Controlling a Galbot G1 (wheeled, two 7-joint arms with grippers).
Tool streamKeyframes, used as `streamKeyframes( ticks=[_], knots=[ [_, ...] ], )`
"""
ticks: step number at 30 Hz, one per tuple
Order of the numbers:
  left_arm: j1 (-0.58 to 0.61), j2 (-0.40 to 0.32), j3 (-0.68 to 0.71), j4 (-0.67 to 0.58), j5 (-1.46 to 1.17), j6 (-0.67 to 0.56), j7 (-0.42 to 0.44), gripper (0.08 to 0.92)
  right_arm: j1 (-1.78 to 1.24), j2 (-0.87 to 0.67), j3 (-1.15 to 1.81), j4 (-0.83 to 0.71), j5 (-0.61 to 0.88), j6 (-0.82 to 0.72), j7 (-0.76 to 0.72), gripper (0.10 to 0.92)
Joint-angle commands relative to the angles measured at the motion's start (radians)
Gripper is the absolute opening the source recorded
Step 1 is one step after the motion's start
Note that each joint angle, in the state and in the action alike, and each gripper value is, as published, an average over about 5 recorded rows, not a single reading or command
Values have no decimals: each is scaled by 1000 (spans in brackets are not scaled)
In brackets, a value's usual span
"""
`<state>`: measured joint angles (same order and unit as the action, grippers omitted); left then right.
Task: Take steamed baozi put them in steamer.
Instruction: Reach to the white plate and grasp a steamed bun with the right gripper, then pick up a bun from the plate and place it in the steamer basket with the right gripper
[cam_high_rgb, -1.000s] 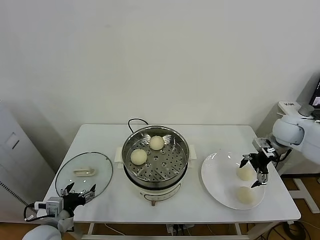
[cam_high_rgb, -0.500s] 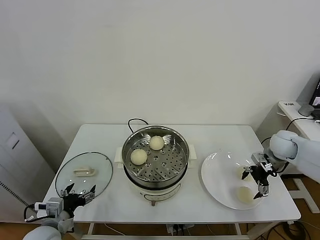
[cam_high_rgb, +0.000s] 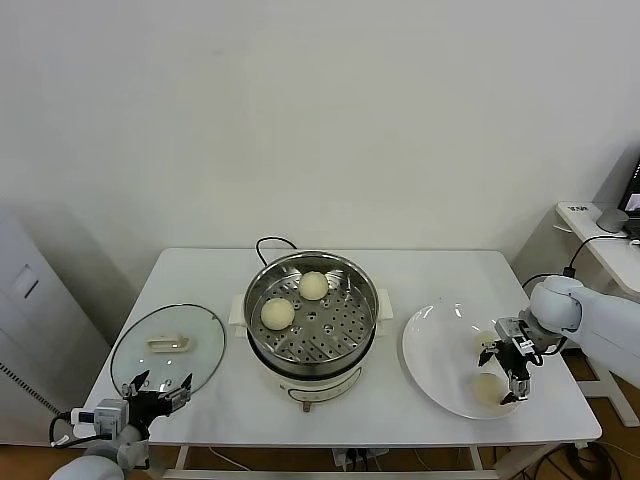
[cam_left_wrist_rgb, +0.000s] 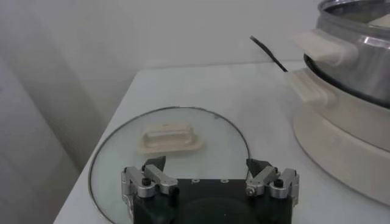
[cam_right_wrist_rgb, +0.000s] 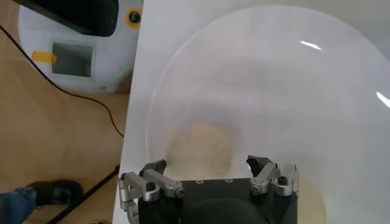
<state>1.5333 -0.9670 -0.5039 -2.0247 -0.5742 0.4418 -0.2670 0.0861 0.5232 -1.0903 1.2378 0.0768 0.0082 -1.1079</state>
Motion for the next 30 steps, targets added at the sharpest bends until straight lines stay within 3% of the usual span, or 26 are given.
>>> streamKeyframes(
  ticks=[1, 13, 22, 30],
  knots=[
    [-2, 2, 0, 2, 1, -1, 1, 823, -53, 14, 45, -17, -17, -1, 10, 745],
    [2, 2, -1, 0, 2, 0, -1, 823, -13, 0, 29, 14, -2, -8, -3, 475],
    [-1, 5, 2, -4, 5, 5, -2, 823, 288, -5, -112, 86, 109, -17, -20, 450],
    [-11, 5, 15, -2, 7, 5, -3, 823, 606, 208, -196, 61, 309, 38, -43, 450]
  ],
)
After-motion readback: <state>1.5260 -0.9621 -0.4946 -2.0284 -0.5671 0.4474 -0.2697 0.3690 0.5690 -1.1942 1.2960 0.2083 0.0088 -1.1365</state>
